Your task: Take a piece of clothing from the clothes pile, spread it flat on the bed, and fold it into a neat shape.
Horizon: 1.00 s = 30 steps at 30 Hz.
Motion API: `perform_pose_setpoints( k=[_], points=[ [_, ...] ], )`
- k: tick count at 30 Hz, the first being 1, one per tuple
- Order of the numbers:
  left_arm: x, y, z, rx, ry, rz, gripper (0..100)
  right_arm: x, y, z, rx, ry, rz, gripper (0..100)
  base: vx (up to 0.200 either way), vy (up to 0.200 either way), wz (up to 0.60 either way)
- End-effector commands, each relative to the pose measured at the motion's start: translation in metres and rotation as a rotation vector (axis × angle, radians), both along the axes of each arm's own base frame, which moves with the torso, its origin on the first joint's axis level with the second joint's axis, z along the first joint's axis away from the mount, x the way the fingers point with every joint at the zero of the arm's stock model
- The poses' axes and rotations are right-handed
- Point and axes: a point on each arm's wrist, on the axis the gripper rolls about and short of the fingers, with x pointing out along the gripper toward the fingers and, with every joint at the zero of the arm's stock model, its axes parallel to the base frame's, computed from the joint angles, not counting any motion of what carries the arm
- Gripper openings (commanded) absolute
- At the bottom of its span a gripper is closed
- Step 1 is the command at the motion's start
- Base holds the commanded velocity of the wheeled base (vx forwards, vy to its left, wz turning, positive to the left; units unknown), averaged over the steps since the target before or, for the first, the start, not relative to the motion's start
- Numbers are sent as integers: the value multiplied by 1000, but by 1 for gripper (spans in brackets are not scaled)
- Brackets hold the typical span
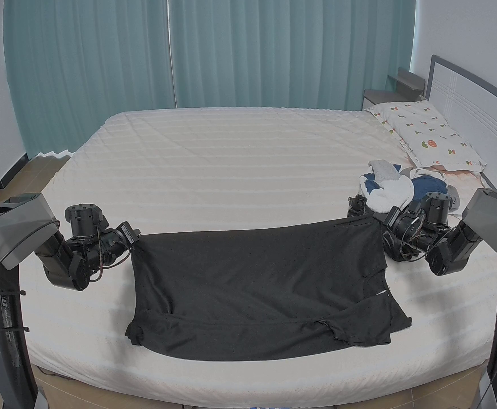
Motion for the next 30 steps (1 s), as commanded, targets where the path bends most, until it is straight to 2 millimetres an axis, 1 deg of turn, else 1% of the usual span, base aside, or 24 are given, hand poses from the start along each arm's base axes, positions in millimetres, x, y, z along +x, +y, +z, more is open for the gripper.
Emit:
perform_pose_setpoints(
  k=[1,5,9,11,12,20,26,30],
  points=[
    [-7,0,6,-1,-2,-8,0,-10,-7,5,1,13,-1,0,0,0,0],
    [-13,-2,9,1,3,-18,0,-17,-12,4,-11,27,1,0,0,0,0],
    [-19,-3,13,-5,-15,-47,0,-23,-16,7,-14,28,20,0,0,0,0],
    [-29,-4,14,8,-22,-103,0,-28,-19,8,-12,37,24,0,0,0,0],
    [-31,-4,14,19,-27,-115,0,-30,-19,8,-12,41,25,0,0,0,0],
    [-37,-3,4,151,-32,-168,0,-41,-19,-4,-45,83,67,0,0,0,0],
    [-42,-3,-3,180,-10,-177,0,-48,-19,-9,-63,102,79,0,0,0,0],
    [-51,-4,-8,205,15,-196,0,-55,-21,-13,-84,120,82,0,0,0,0]
  ],
)
